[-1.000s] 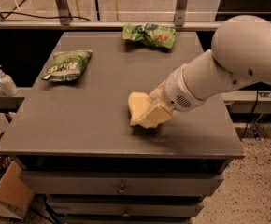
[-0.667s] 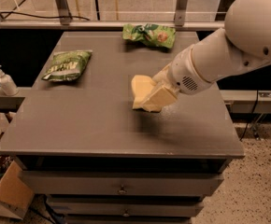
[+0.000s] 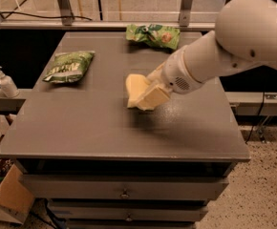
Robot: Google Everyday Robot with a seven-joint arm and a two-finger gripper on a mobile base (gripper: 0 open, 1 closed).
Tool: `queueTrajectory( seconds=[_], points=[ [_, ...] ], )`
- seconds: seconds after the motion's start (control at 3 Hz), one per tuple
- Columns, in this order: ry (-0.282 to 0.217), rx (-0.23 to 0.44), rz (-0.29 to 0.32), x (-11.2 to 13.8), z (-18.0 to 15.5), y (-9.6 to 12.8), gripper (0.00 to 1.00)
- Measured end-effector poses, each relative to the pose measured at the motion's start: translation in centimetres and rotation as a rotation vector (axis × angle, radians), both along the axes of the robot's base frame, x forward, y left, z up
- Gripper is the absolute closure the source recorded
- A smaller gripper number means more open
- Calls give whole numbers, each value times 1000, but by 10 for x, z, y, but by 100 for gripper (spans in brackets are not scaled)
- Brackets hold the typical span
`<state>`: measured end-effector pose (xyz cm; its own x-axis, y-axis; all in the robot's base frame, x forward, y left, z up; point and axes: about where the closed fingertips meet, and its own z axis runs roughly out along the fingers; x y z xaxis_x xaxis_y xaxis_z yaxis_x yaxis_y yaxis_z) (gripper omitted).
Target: Move sponge near green jalapeno chip bag
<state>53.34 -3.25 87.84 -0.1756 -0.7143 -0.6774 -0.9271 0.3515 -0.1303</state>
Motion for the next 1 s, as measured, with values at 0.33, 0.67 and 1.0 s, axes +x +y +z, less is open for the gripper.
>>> queueTrajectory(
  seconds=[0.33, 0.67, 1.0],
  points=[
    [-45, 31, 22, 46, -6, 26, 100],
    [-74, 65, 29, 91, -15, 53, 100],
    [-99, 99, 37, 124, -17, 83, 100]
  ],
)
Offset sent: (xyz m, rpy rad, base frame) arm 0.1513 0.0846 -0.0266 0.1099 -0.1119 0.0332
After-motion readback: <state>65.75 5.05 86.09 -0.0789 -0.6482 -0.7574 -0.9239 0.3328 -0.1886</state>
